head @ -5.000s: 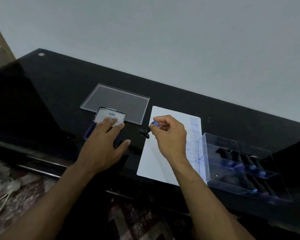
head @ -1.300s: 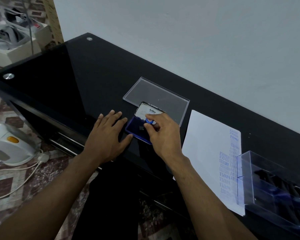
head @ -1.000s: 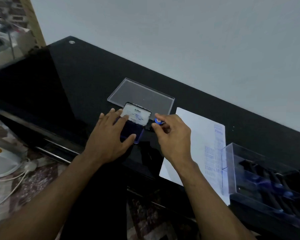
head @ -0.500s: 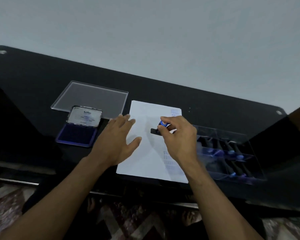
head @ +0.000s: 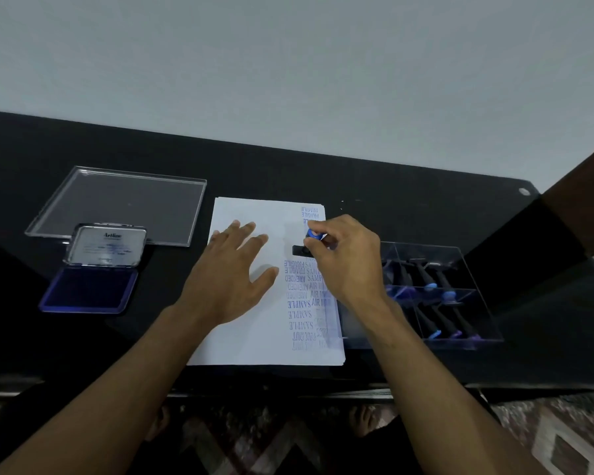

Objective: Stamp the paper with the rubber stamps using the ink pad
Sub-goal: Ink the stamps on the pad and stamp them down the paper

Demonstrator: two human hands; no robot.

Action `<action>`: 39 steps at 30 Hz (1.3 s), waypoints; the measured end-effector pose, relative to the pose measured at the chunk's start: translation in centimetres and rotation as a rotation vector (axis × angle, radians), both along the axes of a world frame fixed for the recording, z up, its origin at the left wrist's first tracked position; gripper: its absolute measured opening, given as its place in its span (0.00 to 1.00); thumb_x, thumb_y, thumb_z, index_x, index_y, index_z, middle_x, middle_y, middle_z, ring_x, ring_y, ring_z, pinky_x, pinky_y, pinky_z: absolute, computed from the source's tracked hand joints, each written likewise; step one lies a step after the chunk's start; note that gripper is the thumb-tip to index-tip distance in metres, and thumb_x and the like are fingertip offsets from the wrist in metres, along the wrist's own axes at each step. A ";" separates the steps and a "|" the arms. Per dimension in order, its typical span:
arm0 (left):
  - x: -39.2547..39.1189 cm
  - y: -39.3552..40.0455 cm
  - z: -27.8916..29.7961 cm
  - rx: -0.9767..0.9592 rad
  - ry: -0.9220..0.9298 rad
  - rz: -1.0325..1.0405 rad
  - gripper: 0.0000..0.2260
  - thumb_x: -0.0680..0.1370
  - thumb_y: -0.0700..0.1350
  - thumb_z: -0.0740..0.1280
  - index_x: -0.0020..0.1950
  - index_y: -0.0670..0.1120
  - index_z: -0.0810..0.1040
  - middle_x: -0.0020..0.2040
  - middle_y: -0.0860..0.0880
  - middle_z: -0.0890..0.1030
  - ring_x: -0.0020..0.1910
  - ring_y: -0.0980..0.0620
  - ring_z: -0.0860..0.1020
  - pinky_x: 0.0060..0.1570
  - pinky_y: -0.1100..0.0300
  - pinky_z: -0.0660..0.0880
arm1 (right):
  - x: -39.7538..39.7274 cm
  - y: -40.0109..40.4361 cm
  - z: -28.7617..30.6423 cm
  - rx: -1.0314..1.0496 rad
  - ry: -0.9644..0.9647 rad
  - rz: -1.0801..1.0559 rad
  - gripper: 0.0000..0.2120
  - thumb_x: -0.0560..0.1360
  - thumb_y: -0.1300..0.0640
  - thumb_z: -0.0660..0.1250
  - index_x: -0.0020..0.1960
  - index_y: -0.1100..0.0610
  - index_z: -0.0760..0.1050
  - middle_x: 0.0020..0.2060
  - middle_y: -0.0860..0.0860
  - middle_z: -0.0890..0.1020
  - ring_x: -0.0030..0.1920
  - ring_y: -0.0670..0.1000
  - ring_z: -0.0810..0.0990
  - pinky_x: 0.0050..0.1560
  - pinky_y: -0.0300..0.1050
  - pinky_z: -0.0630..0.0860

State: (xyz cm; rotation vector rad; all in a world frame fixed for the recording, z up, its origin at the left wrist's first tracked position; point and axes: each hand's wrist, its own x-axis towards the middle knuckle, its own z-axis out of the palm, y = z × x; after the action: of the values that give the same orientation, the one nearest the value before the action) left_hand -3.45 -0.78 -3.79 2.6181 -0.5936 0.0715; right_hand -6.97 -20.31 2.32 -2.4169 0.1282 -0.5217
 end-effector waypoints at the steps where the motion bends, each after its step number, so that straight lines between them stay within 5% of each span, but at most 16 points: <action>1: 0.3 0.0 -0.2 0.007 -0.013 -0.004 0.32 0.77 0.67 0.55 0.77 0.53 0.67 0.81 0.50 0.61 0.81 0.48 0.53 0.78 0.46 0.50 | 0.2 0.0 0.0 -0.007 0.011 0.000 0.11 0.74 0.57 0.74 0.56 0.54 0.84 0.49 0.47 0.82 0.41 0.42 0.80 0.48 0.25 0.74; 5: 1.3 0.4 -1.1 0.049 -0.088 -0.006 0.30 0.78 0.66 0.55 0.75 0.52 0.72 0.80 0.48 0.62 0.81 0.45 0.53 0.78 0.41 0.51 | 0.8 0.3 -0.1 -0.012 0.035 0.007 0.12 0.74 0.57 0.74 0.57 0.54 0.84 0.51 0.48 0.83 0.44 0.44 0.82 0.53 0.38 0.79; 9: 1.7 0.7 -1.6 0.059 -0.101 -0.007 0.31 0.77 0.68 0.52 0.73 0.52 0.74 0.80 0.47 0.63 0.81 0.44 0.54 0.77 0.37 0.52 | 1.2 0.5 -0.3 -0.023 0.062 0.009 0.12 0.74 0.57 0.74 0.57 0.54 0.83 0.52 0.48 0.83 0.45 0.45 0.82 0.55 0.39 0.79; 14: 1.7 0.8 -2.4 0.041 -0.075 -0.004 0.33 0.77 0.69 0.49 0.73 0.52 0.73 0.79 0.47 0.65 0.80 0.44 0.56 0.77 0.37 0.53 | 1.6 0.8 -1.2 -0.014 0.063 0.002 0.10 0.73 0.57 0.75 0.55 0.52 0.84 0.49 0.47 0.83 0.46 0.47 0.82 0.56 0.57 0.77; 39: 1.8 0.9 -3.0 0.053 -0.065 0.007 0.34 0.78 0.70 0.48 0.75 0.54 0.71 0.80 0.48 0.62 0.81 0.46 0.54 0.79 0.40 0.49 | 1.9 1.7 -1.6 -0.105 0.152 0.007 0.10 0.75 0.56 0.73 0.56 0.53 0.84 0.52 0.49 0.83 0.49 0.50 0.82 0.59 0.59 0.75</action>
State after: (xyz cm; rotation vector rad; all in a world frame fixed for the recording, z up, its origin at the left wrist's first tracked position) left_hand -1.65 0.07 -6.75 2.6781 -0.6169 0.1459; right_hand -5.08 -18.63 0.77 -2.5583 0.1608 -0.3483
